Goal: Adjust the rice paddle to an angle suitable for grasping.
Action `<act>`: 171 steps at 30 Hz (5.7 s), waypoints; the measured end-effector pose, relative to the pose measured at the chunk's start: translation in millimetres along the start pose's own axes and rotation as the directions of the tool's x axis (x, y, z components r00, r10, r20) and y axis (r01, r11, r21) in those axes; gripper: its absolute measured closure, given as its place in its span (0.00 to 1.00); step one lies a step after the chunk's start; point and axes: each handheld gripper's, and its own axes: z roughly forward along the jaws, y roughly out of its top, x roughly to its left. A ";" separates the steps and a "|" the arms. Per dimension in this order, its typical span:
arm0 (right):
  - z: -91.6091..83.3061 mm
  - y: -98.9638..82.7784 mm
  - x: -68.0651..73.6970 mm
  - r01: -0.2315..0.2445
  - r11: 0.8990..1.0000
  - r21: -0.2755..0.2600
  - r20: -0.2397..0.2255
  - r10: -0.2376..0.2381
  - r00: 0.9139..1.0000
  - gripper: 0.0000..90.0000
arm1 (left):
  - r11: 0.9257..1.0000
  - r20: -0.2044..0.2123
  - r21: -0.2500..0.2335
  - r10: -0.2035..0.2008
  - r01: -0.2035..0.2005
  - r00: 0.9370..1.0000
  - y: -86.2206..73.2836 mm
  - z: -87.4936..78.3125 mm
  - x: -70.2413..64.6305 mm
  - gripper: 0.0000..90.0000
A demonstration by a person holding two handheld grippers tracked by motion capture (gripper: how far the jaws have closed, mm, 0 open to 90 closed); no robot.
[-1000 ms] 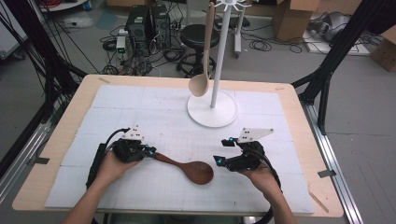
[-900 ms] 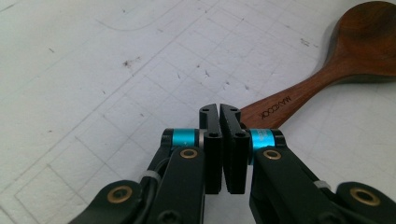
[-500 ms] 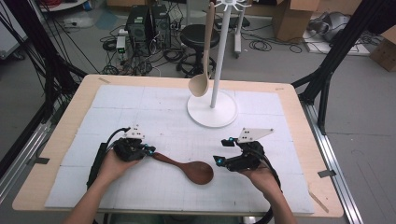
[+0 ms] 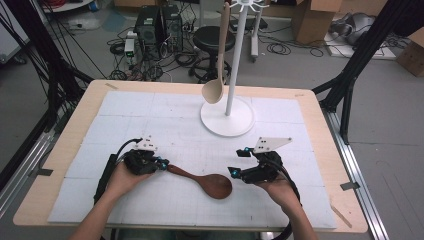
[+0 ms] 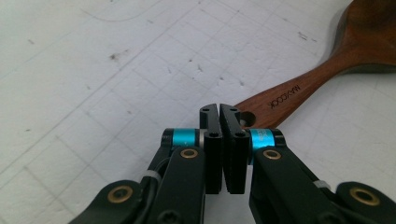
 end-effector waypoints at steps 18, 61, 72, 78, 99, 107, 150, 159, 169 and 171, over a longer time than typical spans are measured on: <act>9.6 1.4 2.4 0.014 1.000 0.027 -0.016 -0.013 1.000 0.33 | 1.000 0.042 -0.019 0.019 -0.018 0.999 3.9 9.8 -13.2 0.98; 77.5 22.9 39.0 0.097 0.982 0.160 -0.101 -0.082 0.992 0.43 | 0.982 0.091 -0.185 0.057 -0.039 0.994 -0.2 -49.6 -43.2 0.64; 101.0 21.3 43.0 0.130 0.960 0.248 -0.112 -0.105 0.988 0.55 | 0.975 0.094 -0.218 0.053 -0.032 0.994 -8.8 -55.8 -41.9 0.60; 114.3 20.4 46.3 0.156 0.940 0.302 -0.127 -0.123 0.984 0.66 | 0.974 0.091 -0.225 0.055 -0.033 0.994 -9.2 -56.9 -41.2 0.58; 121.1 17.1 46.0 0.190 0.919 0.346 -0.118 -0.158 0.980 0.85 | 0.968 0.089 -0.250 0.042 -0.018 0.995 -9.5 -56.9 -40.9 0.53; 115.4 16.0 40.8 0.185 0.935 0.301 -0.147 -0.146 0.978 0.87 | 0.974 0.083 -0.225 0.022 -0.002 0.996 -9.7 -53.0 -38.1 0.46; 95.3 27.5 65.9 0.229 0.968 0.105 -0.190 -0.206 0.960 0.87 | 0.976 0.221 -0.196 -0.046 0.090 0.974 -5.5 -24.9 -41.1 0.61; 94.2 26.5 65.8 0.205 0.974 0.097 -0.210 -0.181 0.961 0.85 | 0.971 0.226 -0.221 -0.045 0.096 0.973 -2.9 -28.1 -44.4 0.63; 94.3 25.5 66.4 0.210 0.971 0.115 -0.220 -0.182 0.958 0.85 | 0.961 0.246 -0.256 -0.039 0.104 0.969 0.4 -33.1 -48.1 0.66; 93.2 26.0 67.2 0.209 0.972 0.108 -0.217 -0.182 0.959 0.86 | 0.957 0.244 -0.265 -0.049 0.115 0.969 1.9 -34.5 -49.1 0.65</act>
